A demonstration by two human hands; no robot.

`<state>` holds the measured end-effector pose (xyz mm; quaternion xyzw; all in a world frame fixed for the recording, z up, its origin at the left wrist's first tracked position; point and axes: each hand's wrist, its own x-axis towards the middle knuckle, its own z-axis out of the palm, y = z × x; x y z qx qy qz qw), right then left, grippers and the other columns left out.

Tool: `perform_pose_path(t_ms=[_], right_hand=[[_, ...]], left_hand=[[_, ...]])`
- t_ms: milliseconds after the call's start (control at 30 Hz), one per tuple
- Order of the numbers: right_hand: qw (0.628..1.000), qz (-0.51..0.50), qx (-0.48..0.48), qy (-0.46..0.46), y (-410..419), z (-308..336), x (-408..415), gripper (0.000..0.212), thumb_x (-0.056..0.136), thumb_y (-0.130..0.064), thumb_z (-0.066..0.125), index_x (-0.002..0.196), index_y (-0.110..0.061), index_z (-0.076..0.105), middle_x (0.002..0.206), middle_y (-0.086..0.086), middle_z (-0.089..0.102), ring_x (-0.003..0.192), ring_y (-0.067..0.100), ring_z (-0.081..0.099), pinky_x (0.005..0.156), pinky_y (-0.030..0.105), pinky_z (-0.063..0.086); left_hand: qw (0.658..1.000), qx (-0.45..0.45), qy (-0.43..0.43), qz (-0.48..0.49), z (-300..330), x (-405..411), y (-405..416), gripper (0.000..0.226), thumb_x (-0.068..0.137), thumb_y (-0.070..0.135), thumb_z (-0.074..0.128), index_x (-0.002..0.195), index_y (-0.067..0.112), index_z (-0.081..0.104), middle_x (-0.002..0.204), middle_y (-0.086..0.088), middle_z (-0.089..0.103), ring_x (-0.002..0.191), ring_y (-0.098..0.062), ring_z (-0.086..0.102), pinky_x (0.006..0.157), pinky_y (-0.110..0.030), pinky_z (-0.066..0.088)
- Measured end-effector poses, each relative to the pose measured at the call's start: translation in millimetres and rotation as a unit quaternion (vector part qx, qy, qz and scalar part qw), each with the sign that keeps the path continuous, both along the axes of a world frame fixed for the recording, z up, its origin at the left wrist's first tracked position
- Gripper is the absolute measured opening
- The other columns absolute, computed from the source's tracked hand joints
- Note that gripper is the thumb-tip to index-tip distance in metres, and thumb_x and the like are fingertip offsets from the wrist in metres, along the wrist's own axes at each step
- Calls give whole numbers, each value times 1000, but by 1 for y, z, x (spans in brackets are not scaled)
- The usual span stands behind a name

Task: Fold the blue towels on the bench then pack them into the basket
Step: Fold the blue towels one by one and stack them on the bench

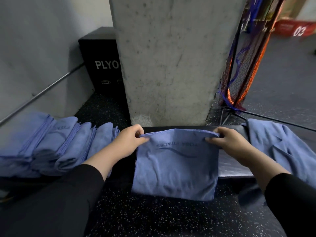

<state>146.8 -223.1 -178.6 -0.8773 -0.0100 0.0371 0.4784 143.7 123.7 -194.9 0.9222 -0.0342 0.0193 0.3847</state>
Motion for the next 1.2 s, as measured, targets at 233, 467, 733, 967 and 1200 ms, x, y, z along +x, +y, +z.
perform_pose_path(t_ms=[233,467,733,967,1200], right_hand=[[967,-14,254,-25,1,63,-68,7,98,-13,61,91,-15,60,78,-2,65,76,10,59,70,32,48],[975,-38,159,-153,9,132,-111,13,97,-15,63,88,-25,62,80,0,69,74,13,60,67,36,50],[974,-58,156,-154,9,161,-135,7,101,-18,59,97,-19,65,84,-1,71,65,9,62,55,30,55],[989,-20,123,-78,2,134,-140,9,101,-18,60,96,-16,66,83,3,71,77,18,61,70,38,48],[994,-40,95,-33,4,82,-90,10,101,-13,58,94,-15,66,83,5,69,79,20,59,69,36,47]], left_hand=[[947,-317,-37,24,57,-67,6,28,78,39,72,72,25,48,67,0,38,66,-17,32,60,-35,26],[940,-331,-80,26,117,-109,11,10,100,13,61,93,19,66,76,4,69,73,-13,60,68,-32,45],[936,-332,-103,57,156,-137,12,14,101,17,61,95,12,73,76,1,72,70,-12,67,64,-32,56],[951,-305,51,-6,123,-145,14,18,105,19,53,97,12,68,71,2,62,60,-8,57,51,-24,51],[957,-266,117,3,70,-96,15,18,106,18,52,99,8,66,73,-1,58,64,-10,55,54,-25,49]])
